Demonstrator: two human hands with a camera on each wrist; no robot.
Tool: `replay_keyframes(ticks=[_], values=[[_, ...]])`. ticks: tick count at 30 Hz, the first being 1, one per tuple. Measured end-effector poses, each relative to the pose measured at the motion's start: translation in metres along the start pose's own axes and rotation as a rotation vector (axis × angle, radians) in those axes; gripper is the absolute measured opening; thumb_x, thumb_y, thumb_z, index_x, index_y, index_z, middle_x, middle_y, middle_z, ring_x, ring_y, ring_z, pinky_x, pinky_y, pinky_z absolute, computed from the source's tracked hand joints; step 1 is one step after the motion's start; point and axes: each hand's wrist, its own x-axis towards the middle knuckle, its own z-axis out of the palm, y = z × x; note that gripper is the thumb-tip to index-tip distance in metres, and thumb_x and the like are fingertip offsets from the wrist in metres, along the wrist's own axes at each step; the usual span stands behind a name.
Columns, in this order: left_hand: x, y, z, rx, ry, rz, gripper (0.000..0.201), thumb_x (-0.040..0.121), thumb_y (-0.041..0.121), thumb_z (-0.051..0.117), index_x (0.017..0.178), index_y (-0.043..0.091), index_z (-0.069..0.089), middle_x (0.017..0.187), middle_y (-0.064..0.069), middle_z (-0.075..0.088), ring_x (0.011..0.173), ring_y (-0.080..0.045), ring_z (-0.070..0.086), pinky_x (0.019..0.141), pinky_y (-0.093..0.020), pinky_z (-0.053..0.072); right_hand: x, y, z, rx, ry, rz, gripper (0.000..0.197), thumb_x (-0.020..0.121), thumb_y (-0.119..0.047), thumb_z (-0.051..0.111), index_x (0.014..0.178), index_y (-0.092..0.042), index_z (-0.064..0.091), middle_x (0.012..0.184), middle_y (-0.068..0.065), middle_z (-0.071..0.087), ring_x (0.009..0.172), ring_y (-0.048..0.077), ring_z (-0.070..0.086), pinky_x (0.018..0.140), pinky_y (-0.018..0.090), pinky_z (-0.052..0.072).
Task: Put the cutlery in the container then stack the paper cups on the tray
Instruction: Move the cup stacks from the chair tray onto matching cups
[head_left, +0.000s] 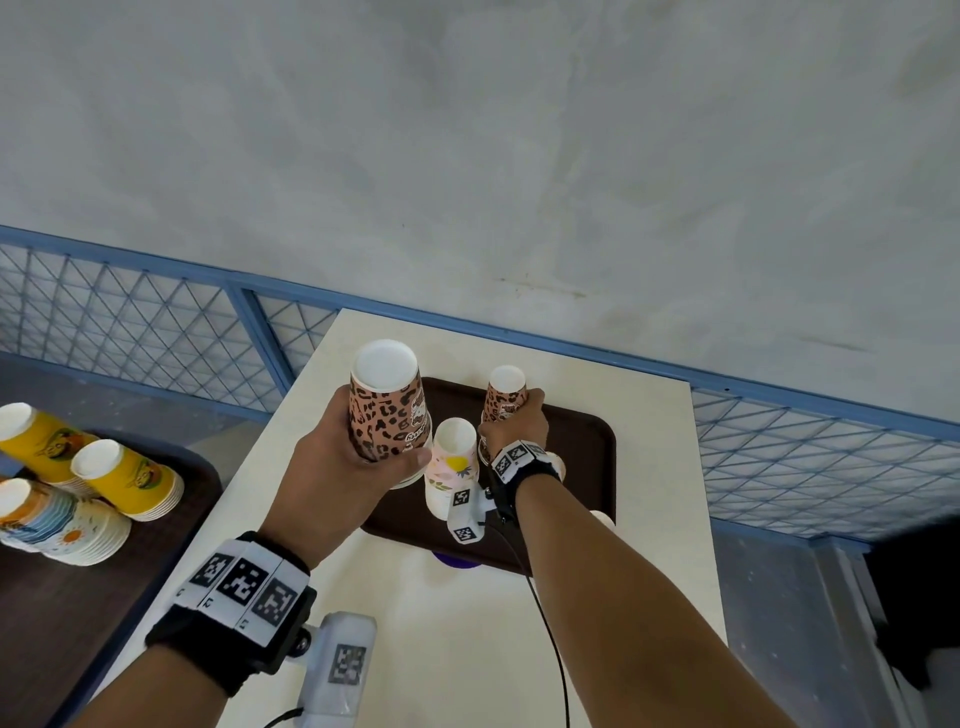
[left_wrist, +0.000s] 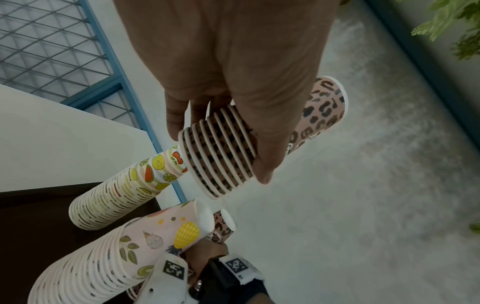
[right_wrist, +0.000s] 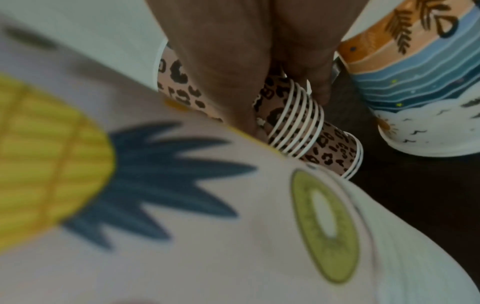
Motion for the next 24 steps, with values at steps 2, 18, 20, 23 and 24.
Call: replay_keyframes(ticks=[2, 18, 20, 23, 24], values=[[0.0, -0.002, -0.001, 0.001, 0.004, -0.001, 0.075, 0.069, 0.035, 0.092, 0.132, 0.042, 0.051, 0.119, 0.02, 0.07, 0.111, -0.001, 0.066, 0.097, -0.037, 0.056, 0.001, 0.005, 0.004, 0.015, 0.016, 0.017, 0.066, 0.068, -0.003, 0.082, 0.12, -0.013, 0.042, 0.122, 0.013, 0.062, 0.116, 0.034, 0.062, 0.095, 0.041, 0.054], [0.001, -0.014, 0.001, 0.018, -0.001, -0.017, 0.077, 0.069, 0.033, 0.093, 0.133, 0.043, 0.05, 0.118, 0.022, 0.069, 0.11, 0.001, 0.066, 0.095, -0.029, 0.054, 0.013, 0.062, 0.018, 0.069, -0.109, 0.104, 0.079, 0.075, -0.009, 0.085, 0.139, -0.022, 0.04, 0.133, 0.006, 0.06, 0.125, 0.03, 0.058, 0.103, 0.04, 0.046], [-0.002, -0.013, 0.002, 0.017, -0.002, -0.013, 0.077, 0.069, 0.032, 0.093, 0.133, 0.042, 0.051, 0.117, 0.023, 0.069, 0.109, 0.002, 0.066, 0.094, -0.028, 0.053, 0.009, 0.06, 0.013, 0.063, -0.157, 0.117, 0.086, 0.078, -0.011, 0.082, 0.148, -0.023, 0.033, 0.139, 0.007, 0.057, 0.129, 0.03, 0.055, 0.107, 0.041, 0.044], [-0.007, -0.008, 0.004, 0.016, 0.001, -0.007, 0.075, 0.069, 0.032, 0.093, 0.132, 0.042, 0.052, 0.117, 0.024, 0.069, 0.108, 0.003, 0.065, 0.093, -0.026, 0.052, -0.011, 0.052, -0.004, 0.031, -0.207, 0.098, 0.091, 0.087, -0.017, 0.074, 0.158, -0.019, 0.017, 0.148, 0.012, 0.049, 0.132, 0.033, 0.052, 0.111, 0.042, 0.042], [-0.009, -0.005, 0.004, 0.016, 0.003, -0.002, 0.075, 0.07, 0.032, 0.093, 0.132, 0.042, 0.052, 0.116, 0.024, 0.069, 0.108, 0.004, 0.065, 0.093, -0.025, 0.052, -0.02, 0.049, -0.013, 0.006, -0.209, 0.059, 0.088, 0.089, -0.018, 0.07, 0.158, -0.018, 0.016, 0.147, 0.014, 0.05, 0.131, 0.034, 0.053, 0.109, 0.043, 0.043]])
